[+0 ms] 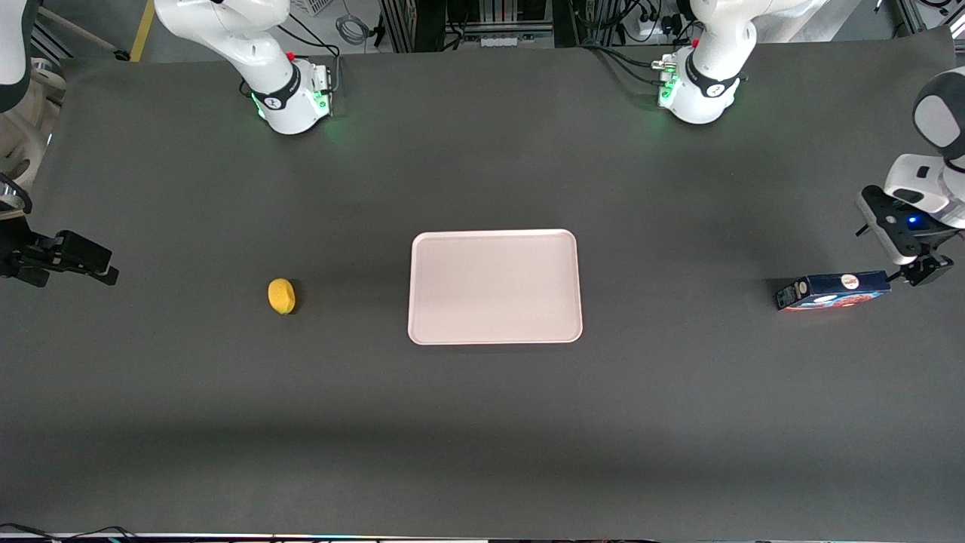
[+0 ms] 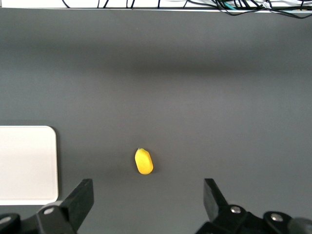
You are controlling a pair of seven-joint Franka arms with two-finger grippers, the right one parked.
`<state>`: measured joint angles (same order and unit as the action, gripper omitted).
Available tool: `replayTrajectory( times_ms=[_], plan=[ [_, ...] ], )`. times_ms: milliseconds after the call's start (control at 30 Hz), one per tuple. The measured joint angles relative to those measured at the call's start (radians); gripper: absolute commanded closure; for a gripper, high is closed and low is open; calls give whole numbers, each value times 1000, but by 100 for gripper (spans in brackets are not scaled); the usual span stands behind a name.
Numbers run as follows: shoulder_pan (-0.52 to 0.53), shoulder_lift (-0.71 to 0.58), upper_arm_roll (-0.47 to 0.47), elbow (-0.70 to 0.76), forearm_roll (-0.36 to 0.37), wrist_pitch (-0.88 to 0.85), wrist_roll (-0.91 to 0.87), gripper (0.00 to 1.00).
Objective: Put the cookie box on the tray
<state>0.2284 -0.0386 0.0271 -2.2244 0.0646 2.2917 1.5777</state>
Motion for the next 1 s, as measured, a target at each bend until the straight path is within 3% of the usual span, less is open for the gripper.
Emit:
replayTrajectory(
  times_ms=[467,1000],
  plan=[
    [26,89,25,-58,-6,142,106,0],
    [29,190,30,-58,-68,242,149,0]
  ],
)
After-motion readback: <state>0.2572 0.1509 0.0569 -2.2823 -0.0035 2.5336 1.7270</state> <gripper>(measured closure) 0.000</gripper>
